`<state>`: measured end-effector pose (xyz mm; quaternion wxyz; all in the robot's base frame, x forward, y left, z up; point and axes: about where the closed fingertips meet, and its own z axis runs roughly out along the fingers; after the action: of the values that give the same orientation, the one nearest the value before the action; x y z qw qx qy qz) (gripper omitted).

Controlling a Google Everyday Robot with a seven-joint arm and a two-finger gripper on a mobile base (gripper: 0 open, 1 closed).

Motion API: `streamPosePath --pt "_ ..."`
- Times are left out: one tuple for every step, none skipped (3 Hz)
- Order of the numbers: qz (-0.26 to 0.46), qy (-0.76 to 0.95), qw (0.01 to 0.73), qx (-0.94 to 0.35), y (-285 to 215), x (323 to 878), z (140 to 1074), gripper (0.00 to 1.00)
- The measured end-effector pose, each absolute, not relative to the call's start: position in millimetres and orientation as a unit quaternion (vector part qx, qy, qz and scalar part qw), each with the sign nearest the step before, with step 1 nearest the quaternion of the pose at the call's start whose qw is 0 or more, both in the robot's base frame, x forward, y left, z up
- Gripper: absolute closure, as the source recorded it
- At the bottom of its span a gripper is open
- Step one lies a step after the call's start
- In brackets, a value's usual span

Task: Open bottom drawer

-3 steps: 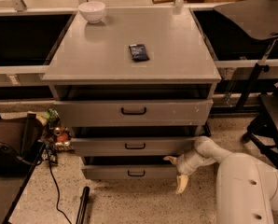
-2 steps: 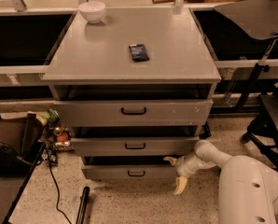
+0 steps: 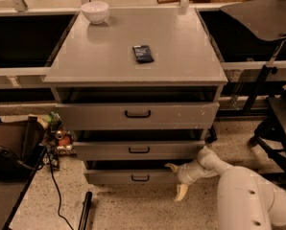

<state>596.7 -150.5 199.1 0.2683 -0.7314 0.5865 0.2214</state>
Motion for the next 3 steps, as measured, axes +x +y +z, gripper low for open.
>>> streamPosePath --pt "0.232 0.582 0.27 -0.731 -142 599 189 0.0" --pt "0.23 0.566 0.275 -0.742 -131 598 200 0.19" --pt "0.259 0.557 0.269 -0.742 -117 577 200 0.43"
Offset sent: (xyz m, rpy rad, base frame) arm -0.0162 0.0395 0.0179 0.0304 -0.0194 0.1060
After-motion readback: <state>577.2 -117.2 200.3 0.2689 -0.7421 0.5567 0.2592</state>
